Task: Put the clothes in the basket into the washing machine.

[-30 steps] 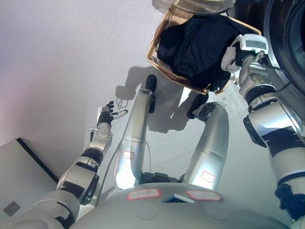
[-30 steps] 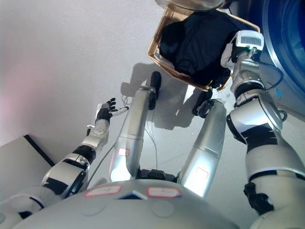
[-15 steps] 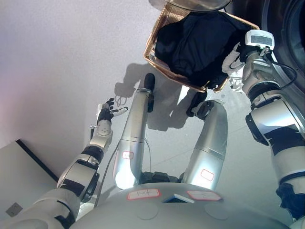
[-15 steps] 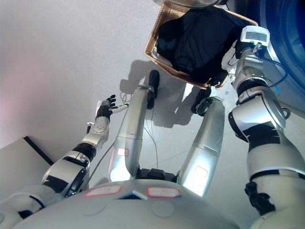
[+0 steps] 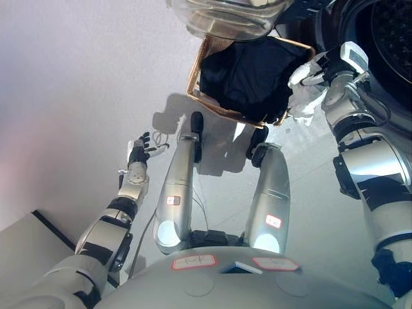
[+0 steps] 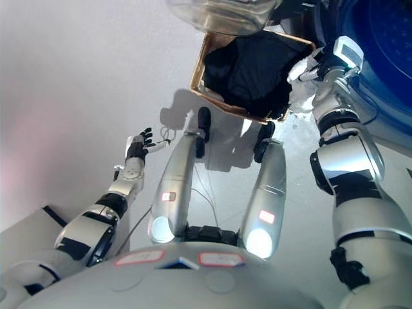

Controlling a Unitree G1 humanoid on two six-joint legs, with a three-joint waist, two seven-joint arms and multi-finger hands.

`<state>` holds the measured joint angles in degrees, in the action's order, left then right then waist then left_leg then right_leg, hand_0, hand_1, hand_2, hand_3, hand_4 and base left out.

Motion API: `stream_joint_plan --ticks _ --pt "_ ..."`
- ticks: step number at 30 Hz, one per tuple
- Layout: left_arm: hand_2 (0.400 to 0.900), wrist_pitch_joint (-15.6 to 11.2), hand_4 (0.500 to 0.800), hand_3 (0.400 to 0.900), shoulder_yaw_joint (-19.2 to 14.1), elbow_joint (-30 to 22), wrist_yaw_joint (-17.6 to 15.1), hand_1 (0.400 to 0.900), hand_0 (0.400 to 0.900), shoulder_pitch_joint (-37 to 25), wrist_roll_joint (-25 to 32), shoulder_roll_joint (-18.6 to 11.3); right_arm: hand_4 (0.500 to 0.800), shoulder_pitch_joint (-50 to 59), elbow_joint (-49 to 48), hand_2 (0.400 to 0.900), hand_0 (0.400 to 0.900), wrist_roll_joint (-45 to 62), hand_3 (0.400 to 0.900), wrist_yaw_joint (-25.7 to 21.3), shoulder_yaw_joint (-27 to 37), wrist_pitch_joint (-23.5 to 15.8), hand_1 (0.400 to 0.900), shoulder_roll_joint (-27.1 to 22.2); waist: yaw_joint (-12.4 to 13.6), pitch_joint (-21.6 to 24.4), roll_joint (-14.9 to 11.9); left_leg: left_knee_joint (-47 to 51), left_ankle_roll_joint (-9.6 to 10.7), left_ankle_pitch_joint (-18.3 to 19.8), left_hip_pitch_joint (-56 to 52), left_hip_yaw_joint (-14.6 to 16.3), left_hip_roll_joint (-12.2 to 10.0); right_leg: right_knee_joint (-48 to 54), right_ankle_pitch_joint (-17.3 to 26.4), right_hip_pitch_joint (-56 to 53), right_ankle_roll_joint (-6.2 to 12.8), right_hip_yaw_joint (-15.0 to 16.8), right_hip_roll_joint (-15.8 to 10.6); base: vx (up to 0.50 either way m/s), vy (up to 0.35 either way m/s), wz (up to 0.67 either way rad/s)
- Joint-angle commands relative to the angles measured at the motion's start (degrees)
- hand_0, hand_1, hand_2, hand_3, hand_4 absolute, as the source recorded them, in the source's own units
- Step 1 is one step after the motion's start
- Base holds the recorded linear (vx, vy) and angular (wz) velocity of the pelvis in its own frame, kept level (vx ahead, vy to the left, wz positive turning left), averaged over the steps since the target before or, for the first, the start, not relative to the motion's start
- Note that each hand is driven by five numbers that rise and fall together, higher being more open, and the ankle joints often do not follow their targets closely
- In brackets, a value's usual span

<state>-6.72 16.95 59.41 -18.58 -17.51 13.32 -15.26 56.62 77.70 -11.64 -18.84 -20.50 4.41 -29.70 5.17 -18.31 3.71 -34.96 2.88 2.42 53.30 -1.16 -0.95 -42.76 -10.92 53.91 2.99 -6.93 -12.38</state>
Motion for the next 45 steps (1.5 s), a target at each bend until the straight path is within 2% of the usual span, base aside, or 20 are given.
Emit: stream_joint_plan --ticks 1,2,3,11,17,24,28,31,32,33,36,37,40,41,42,44,45 --pt "0.900 -1.27 0.800 0.900 -2.74 3.19 -1.10 0.900 0.900 4.78 -2.23 -2.72 0.500 -0.84 -0.10 0.400 0.400 12.43 0.400 -4.79 5.22 -3.76 0.400 -2.29 -0.58 2.67 2.30 10.65 0.63 -5.15 -3.98 -0.05 0.25 12.21 8.29 -6.91 3.47 -1.78 2.48 0.09 0.005 -0.06" --pt "0.900 -1.34 0.800 0.900 -2.85 3.15 -1.06 0.900 0.900 5.36 -2.27 -2.87 0.500 -2.02 0.22 0.400 0.400 13.43 0.400 -5.06 5.95 -3.99 0.400 -1.50 -0.63 2.95 2.27 11.12 0.77 -3.47 -5.89 -0.17 0.51 12.91 6.99 -8.61 4.00 -1.57 2.52 -0.02 0.023 -0.06" --pt "0.900 -1.47 0.800 0.900 -2.93 2.97 -1.11 0.900 0.900 5.77 -2.62 -3.14 0.500 -2.77 -0.47 0.400 0.400 16.90 0.400 -5.21 8.07 -5.06 0.400 -1.01 -0.65 2.89 2.47 13.10 0.50 -5.82 -6.63 0.20 0.33 14.82 9.15 -9.26 3.62 -1.85 2.79 0.08 0.021 -0.06" --pt "0.900 -1.87 0.800 0.900 -4.46 1.35 0.10 0.900 0.900 11.49 -3.80 -3.89 0.500 -9.66 -0.51 0.400 0.400 35.83 0.400 -2.85 18.99 -9.41 0.400 -1.72 -0.29 4.94 1.95 22.64 0.60 -7.89 -18.12 0.70 0.39 25.25 11.86 -20.36 4.30 -2.04 3.84 0.08 0.017 -0.10" --pt "0.900 -1.34 0.800 0.900 -5.71 3.00 0.66 0.900 0.900 13.42 -4.41 -3.69 0.500 -11.81 0.41 0.400 0.400 42.37 0.400 -0.62 23.21 -10.37 0.400 -4.31 0.17 6.31 1.48 27.88 1.08 -9.05 -24.69 1.02 -0.05 31.15 13.53 -27.00 4.52 -2.13 4.14 0.08 0.005 -0.05" --pt "0.900 -1.43 0.800 0.900 -5.88 3.47 -0.01 0.900 0.900 14.43 -3.80 -3.47 0.500 -8.10 0.82 0.400 0.400 51.71 0.400 -0.95 26.97 -12.29 0.400 -7.61 1.67 6.99 2.24 32.59 1.70 -10.97 -27.15 1.49 -0.04 34.76 14.87 -28.61 4.77 -2.41 4.20 0.01 0.003 -0.01" --pt "0.900 -1.38 0.800 0.900 -5.16 3.91 -0.47 0.900 0.900 14.79 -3.63 -2.86 0.500 -5.19 1.06 0.400 0.400 55.08 0.400 -2.19 28.47 -13.33 0.400 -9.75 2.47 6.46 3.72 33.18 2.15 -11.92 -26.11 1.38 -0.16 34.12 14.59 -27.13 4.70 -2.40 3.96 -0.02 -0.004 0.03" --pt "0.900 -1.47 0.800 0.900 -4.51 3.72 -0.97 0.900 0.900 15.03 -3.08 -2.27 0.500 -3.09 0.76 0.400 0.400 56.56 0.400 -3.74 29.14 -13.96 0.400 -11.16 3.10 5.68 5.82 34.03 2.64 -13.09 -25.41 1.18 -0.34 32.96 14.07 -25.46 4.54 -2.46 3.69 -0.03 0.017 0.09" --pt "0.900 -1.92 0.800 0.900 -3.85 2.68 -1.11 0.900 0.900 15.56 -2.38 -1.77 0.500 -2.20 0.14 0.400 0.400 58.31 0.400 -4.39 30.06 -14.84 0.400 -11.25 3.72 4.95 7.45 34.31 2.97 -13.78 -24.86 0.99 -0.33 31.82 13.52 -24.23 4.49 -2.45 3.40 -0.03 0.024 0.11" --pt "0.900 -1.90 0.800 0.900 -3.80 2.65 -1.12 0.900 0.900 15.54 -2.37 -1.72 0.500 -2.20 0.13 0.400 0.400 58.34 0.400 -4.39 30.04 -14.83 0.400 -11.31 3.75 5.04 7.48 34.33 2.98 -13.82 -24.75 0.96 -0.32 31.58 13.41 -24.00 4.48 -2.45 3.36 -0.04 0.018 0.14" --pt "0.900 -2.33 0.800 0.900 -2.92 1.12 -1.43 0.900 0.900 16.17 -1.70 -1.35 0.500 0.48 0.16 0.400 0.400 58.71 0.400 -5.24 29.60 -15.08 0.400 -12.64 4.73 4.09 9.85 34.21 3.28 -14.48 -23.19 0.74 -0.41 28.43 11.85 -21.52 4.20 -2.93 2.68 -0.04 -0.010 0.16" --pt "0.900 -2.46 0.800 0.900 -2.66 0.95 -1.60 0.900 0.900 16.09 -1.24 -0.95 0.500 1.95 -0.33 0.400 0.400 59.01 0.400 -6.14 30.07 -15.52 0.400 -13.68 4.95 3.22 11.20 33.02 3.28 -14.44 -21.68 0.66 -0.34 25.88 10.79 -19.59 3.91 -3.01 2.30 -0.07 -0.015 0.20" --pt "0.900 -2.47 0.800 0.900 -2.47 0.49 -1.81 0.900 0.900 15.79 -0.77 -0.55 0.500 2.61 -0.68 0.400 0.400 59.45 0.400 -7.42 30.78 -16.25 0.400 -14.51 4.95 2.79 12.34 30.34 3.44 -14.03 -19.41 0.37 0.09 22.12 9.39 -17.11 3.74 -2.80 1.51 -0.02 -0.040 0.26" --pt "0.900 -2.65 0.800 0.900 -2.74 0.51 -2.35 0.900 0.900 15.90 -0.63 -0.47 0.500 3.25 -1.64 0.400 0.400 60.16 0.400 -7.88 31.15 -17.01 0.400 -14.83 5.06 3.02 12.86 28.88 3.78 -12.46 -18.89 -0.18 0.38 19.62 6.85 -16.45 3.93 -2.44 1.09 -0.03 -0.052 0.29" --pt "0.900 -2.66 0.800 0.900 -2.75 0.48 -2.40 0.900 0.900 15.95 -0.65 -0.48 0.500 3.10 -1.86 0.400 0.400 60.17 0.400 -8.00 31.21 -17.03 0.400 -14.72 4.99 2.70 13.01 28.31 3.55 -13.48 -17.96 0.09 0.32 19.12 7.89 -15.57 3.59 -2.87 0.96 -0.03 -0.060 0.27" --pt "0.900 -2.85 0.800 0.900 -3.13 0.23 -3.04 0.900 0.900 15.99 -0.53 -0.82 0.500 4.13 -2.05 0.400 0.400 60.57 0.400 -8.47 31.45 -17.66 0.400 -16.12 5.08 3.03 13.48 26.20 4.24 -11.55 -16.63 -0.41 0.65 15.59 4.62 -14.43 3.84 -2.49 0.28 0.03 -0.085 0.28" --pt "0.900 -2.85 0.800 0.900 -3.14 0.21 -3.07 0.900 0.900 15.89 -0.51 -0.74 0.500 4.31 -2.00 0.400 0.400 60.60 0.400 -8.47 31.36 -17.66 0.400 -16.21 5.06 3.15 13.51 25.87 4.24 -11.56 -16.11 -0.46 0.72 15.20 4.57 -13.90 3.80 -2.48 0.18 -0.02 -0.073 0.22"
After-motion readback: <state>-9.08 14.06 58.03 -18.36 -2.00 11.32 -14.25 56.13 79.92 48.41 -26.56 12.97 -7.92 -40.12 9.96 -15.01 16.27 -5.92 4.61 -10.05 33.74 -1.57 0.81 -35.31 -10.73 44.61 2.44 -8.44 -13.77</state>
